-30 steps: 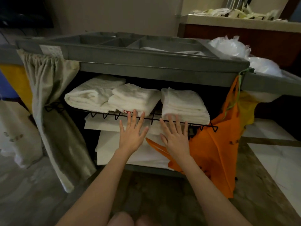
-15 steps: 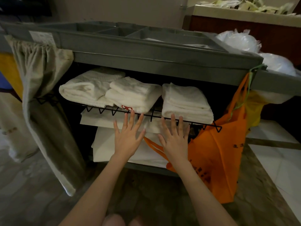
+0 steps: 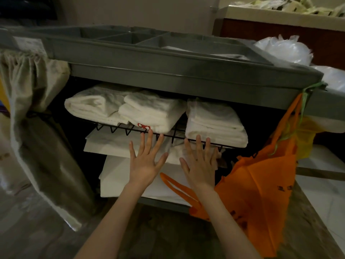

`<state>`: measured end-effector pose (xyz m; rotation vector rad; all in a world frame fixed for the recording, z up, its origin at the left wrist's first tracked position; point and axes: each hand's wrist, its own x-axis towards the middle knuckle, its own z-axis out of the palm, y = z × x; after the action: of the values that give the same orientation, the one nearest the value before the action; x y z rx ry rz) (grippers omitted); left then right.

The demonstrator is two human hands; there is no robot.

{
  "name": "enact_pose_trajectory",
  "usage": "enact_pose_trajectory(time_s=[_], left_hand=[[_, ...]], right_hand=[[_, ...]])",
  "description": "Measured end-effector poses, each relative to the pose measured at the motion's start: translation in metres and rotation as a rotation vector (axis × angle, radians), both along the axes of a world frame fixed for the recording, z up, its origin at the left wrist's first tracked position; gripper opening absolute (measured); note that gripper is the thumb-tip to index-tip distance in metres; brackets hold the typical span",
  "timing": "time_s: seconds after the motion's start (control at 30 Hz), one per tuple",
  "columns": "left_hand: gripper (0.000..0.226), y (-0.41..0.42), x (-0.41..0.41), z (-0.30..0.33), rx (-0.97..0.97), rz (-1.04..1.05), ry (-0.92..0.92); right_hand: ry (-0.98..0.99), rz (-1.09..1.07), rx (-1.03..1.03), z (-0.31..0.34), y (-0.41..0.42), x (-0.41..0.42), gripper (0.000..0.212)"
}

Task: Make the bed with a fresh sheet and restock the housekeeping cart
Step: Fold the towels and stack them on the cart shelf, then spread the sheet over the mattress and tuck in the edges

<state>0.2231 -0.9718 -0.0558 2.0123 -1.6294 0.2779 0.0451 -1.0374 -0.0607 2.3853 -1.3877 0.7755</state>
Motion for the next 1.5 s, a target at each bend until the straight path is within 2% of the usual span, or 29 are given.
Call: enact_pose_trajectory(time_s=[0.1, 0.23, 0.37, 0.5, 0.63, 0.73, 0.83, 1.0, 1.2, 1.3, 1.4, 1.5], left_hand=[[0.059, 0.006, -0.005, 0.004, -0.036, 0.011, 0.009], [0.061, 0.019, -0.013, 0.025, 0.055, 0.089, 0.031], [0.064, 0.041, -0.02, 0.084, 0.167, 0.103, 0.07], [0.067, 0.066, -0.05, 0.142, 0.221, 0.085, 0.03], [0.073, 0.082, -0.1, 0.161, 0.289, 0.143, 0.025], [0.072, 0.09, -0.143, 0.152, 0.321, 0.23, 0.048], [0.066, 0.099, -0.199, 0.151, 0.327, 0.384, 0.056], [0.064, 0.164, -0.321, 0.169, 0.339, 0.667, 0.247], [0.067, 0.27, -0.426, 0.165, 0.461, 0.958, 0.372], [0.065, 0.313, -0.466, 0.152, 0.506, 1.038, 0.402], [0.058, 0.345, -0.503, 0.13, 0.575, 1.091, 0.447], [0.061, 0.372, -0.538, 0.099, 0.612, 1.123, 0.486]], right_hand=[[-0.008, 0.023, -0.007, -0.003, -0.002, -0.003, 0.062], [0.047, 0.097, 0.051, 0.014, 0.017, -0.02, 0.055], [0.134, 0.062, 0.207, 0.078, 0.034, -0.043, 0.059], [0.228, 0.089, 0.342, 0.135, 0.046, -0.071, 0.057], [0.234, 0.153, 0.439, 0.164, 0.044, -0.101, 0.057], [0.273, 0.256, 0.415, 0.164, 0.032, -0.132, 0.058], [0.231, 0.353, 0.389, 0.167, 0.022, -0.176, 0.059], [0.321, 0.609, 0.405, 0.187, 0.047, -0.253, 0.059], [0.465, 0.846, 0.528, 0.172, 0.122, -0.302, 0.058], [0.514, 0.962, 0.584, 0.152, 0.16, -0.323, 0.055], [0.651, 1.038, 0.663, 0.123, 0.19, -0.349, 0.058], [0.726, 1.077, 0.733, 0.092, 0.215, -0.373, 0.058]])
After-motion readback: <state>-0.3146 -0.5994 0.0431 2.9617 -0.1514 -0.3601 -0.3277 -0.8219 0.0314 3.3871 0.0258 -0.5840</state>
